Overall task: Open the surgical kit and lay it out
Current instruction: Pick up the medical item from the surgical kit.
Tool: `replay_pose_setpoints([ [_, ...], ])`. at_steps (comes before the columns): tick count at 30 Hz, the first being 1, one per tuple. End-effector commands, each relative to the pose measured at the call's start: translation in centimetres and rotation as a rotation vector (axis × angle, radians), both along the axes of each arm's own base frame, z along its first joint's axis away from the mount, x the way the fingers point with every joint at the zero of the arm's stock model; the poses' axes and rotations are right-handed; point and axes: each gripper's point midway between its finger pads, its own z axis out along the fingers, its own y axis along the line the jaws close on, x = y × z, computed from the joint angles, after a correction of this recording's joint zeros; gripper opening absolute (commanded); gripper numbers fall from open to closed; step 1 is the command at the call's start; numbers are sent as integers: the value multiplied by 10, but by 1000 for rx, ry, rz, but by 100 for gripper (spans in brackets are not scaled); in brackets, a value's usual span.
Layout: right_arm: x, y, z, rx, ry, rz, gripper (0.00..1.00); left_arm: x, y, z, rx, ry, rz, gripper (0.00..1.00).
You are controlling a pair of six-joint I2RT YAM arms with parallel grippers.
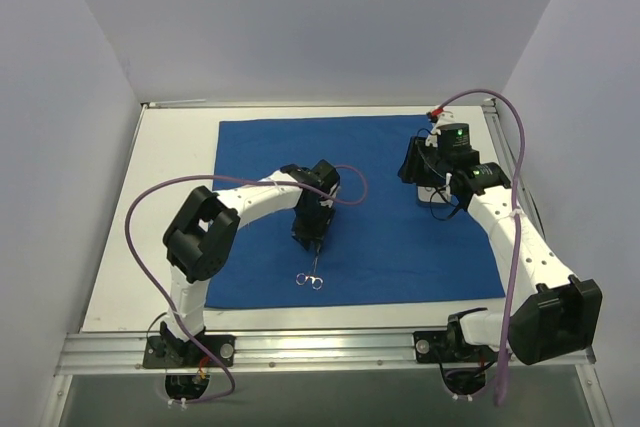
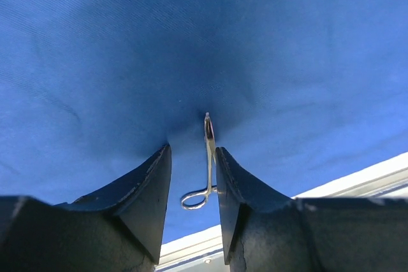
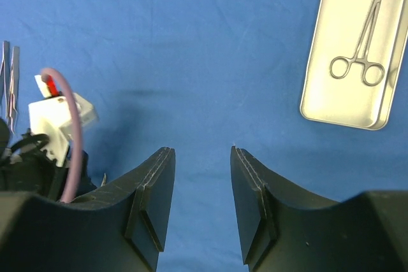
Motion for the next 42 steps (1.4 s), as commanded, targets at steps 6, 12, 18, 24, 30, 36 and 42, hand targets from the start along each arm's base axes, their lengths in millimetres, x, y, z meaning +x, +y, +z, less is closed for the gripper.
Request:
replay_pose_setpoints([
  [6,-4,2,6,30,-3,5,40,0,-11,4,22,-28,-20,40],
  [12,-3,5,5,38,2,14,40,-4,-11,-9,69,-6,-33,36],
  [18,-6,5,3,40,10,18,39,-7,2,-21,141,7,-17,31],
  [24,-6,4,2,36,11,16,38,-5,7,-25,171,-6,-10,25],
  [30,-7,5,-1,36,18,18,38,6,9,-6,162,-68,-6,10],
  [36,-6,5,-3,30,23,26,38,14,9,18,121,-94,-9,2],
  [42,-4,8,-5,39,28,40,39,26,12,69,52,-170,-51,2],
])
